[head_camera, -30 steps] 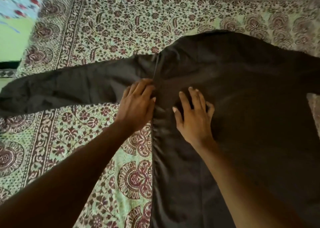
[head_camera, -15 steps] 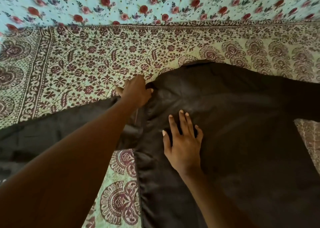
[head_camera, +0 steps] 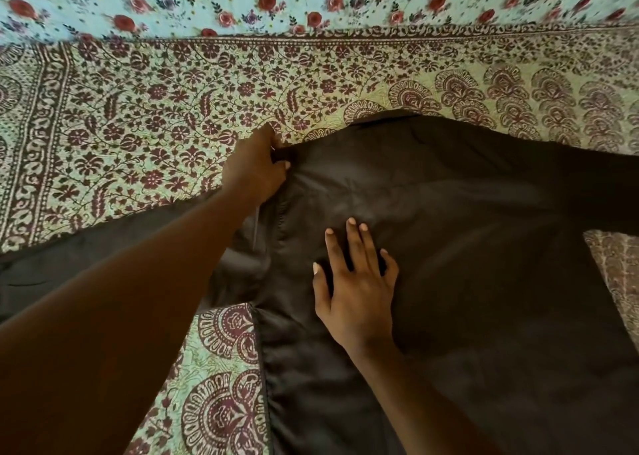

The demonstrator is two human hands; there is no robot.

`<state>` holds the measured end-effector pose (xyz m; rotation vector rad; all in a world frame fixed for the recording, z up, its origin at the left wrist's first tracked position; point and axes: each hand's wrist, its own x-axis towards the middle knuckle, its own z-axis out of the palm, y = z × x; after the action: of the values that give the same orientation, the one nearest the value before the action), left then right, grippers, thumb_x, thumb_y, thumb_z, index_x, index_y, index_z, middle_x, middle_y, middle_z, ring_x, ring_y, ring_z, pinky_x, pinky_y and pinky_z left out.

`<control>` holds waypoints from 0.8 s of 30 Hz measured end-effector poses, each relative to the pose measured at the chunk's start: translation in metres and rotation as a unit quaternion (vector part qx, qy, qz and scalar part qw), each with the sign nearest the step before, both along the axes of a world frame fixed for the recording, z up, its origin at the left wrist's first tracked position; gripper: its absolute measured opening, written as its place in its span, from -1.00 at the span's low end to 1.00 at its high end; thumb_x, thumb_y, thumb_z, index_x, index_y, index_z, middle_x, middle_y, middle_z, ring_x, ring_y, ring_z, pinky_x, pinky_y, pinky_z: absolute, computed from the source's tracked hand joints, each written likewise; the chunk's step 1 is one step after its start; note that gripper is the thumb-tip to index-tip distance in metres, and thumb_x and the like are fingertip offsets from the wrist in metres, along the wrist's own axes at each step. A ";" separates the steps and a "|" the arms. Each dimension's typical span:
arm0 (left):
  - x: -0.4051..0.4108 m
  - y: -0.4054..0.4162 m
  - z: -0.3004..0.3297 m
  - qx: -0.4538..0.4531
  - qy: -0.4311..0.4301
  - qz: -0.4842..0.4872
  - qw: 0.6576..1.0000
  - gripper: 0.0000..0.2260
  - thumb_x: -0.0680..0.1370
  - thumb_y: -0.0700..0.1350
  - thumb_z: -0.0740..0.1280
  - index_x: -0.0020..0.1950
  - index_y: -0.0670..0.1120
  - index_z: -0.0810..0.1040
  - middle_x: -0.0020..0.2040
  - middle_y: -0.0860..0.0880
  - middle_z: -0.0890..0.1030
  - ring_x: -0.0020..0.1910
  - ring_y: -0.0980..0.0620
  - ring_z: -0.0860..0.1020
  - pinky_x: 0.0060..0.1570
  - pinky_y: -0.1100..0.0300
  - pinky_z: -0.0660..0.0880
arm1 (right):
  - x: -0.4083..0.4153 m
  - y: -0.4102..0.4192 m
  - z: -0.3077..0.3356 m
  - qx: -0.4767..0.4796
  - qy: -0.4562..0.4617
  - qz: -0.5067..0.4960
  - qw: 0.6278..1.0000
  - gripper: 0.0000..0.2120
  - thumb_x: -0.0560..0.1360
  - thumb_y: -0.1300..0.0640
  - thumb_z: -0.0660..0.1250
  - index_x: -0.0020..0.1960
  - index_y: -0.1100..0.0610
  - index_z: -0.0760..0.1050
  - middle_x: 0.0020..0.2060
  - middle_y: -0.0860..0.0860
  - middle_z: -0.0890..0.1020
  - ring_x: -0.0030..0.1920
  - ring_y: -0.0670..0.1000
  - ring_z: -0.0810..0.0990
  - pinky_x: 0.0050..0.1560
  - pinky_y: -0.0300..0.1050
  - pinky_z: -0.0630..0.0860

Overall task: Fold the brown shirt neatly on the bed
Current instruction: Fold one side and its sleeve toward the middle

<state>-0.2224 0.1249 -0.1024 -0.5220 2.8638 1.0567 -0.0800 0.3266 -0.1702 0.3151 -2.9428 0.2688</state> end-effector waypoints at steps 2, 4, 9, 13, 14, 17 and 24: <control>0.008 0.009 -0.001 -0.097 0.034 -0.021 0.995 -0.72 0.56 -0.18 0.40 0.24 -0.06 0.46 0.13 -0.12 0.59 0.14 -0.17 0.55 0.25 -0.22 0.49 | 0.000 0.001 -0.001 -0.001 0.002 0.002 1.000 -0.50 0.66 -0.18 0.12 0.53 -0.02 0.39 0.61 0.13 0.29 0.63 0.10 0.21 0.47 0.25 0.22; 0.019 0.023 0.000 -0.222 0.113 -0.055 0.967 -0.64 0.52 -0.27 0.37 0.29 -0.12 0.43 0.22 -0.18 0.52 0.22 -0.21 0.49 0.27 -0.19 0.43 | 0.000 0.001 -0.002 0.001 0.000 0.004 1.000 -0.50 0.66 -0.18 0.11 0.53 -0.02 0.38 0.61 0.12 0.29 0.63 0.10 0.20 0.46 0.25 0.21; 0.060 0.052 -0.008 -0.240 0.129 -0.234 0.933 -0.70 0.50 -0.20 0.36 0.24 -0.12 0.51 0.22 -0.14 0.52 0.17 -0.21 0.52 0.07 -0.10 0.49 | -0.001 0.001 0.005 -0.026 -0.024 0.005 0.999 -0.55 0.67 -0.04 0.08 0.52 -0.01 0.41 0.60 0.09 0.31 0.64 0.06 0.20 0.48 0.22 0.24; 0.078 0.052 -0.023 -0.156 0.026 -0.185 0.970 -0.54 0.57 0.07 0.32 0.45 0.02 0.39 0.52 -0.01 0.32 0.47 -0.14 0.32 0.34 -0.15 0.37 | -0.015 0.011 0.015 -0.107 -0.016 -0.028 0.994 -0.46 0.62 0.03 0.13 0.57 0.15 0.30 0.58 0.10 0.34 0.63 0.08 0.21 0.45 0.18 0.37; 0.079 0.055 -0.025 -0.152 0.009 -0.181 0.972 -0.44 0.53 0.15 0.35 0.49 0.04 0.34 0.55 0.01 0.27 0.52 -0.14 0.26 0.41 -0.17 0.31 | -0.026 0.018 0.019 -0.098 -0.008 -0.030 0.995 -0.42 0.61 0.00 0.13 0.59 0.18 0.25 0.59 0.12 0.32 0.63 0.10 0.19 0.45 0.17 0.36; 0.089 0.067 -0.034 -0.158 -0.033 -0.167 0.973 -0.18 0.43 0.35 0.34 0.60 0.11 0.15 0.66 0.04 0.08 0.65 -0.08 0.03 0.58 -0.18 0.04 | -0.069 0.051 0.029 -0.033 -0.052 0.007 0.998 -0.37 0.64 -0.17 0.08 0.63 0.09 0.19 0.65 0.14 0.18 0.66 0.16 0.09 0.49 0.26 0.27; 0.089 0.068 -0.037 -0.158 -0.054 -0.159 0.973 -0.10 0.41 0.39 0.38 0.61 0.37 -0.07 0.68 0.12 -0.10 0.67 -0.02 -0.16 0.61 -0.16 -0.10 | -0.125 0.147 0.040 0.021 -0.201 -0.128 0.971 -0.33 0.54 -0.53 -0.14 0.59 -0.40 -0.16 0.68 0.10 -0.17 0.66 0.24 -0.24 0.54 0.47 -0.06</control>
<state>-0.1332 0.1931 -0.1394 -0.1152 2.8959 0.5115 -0.2052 0.4739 -0.1301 -0.1343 -3.3424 0.2590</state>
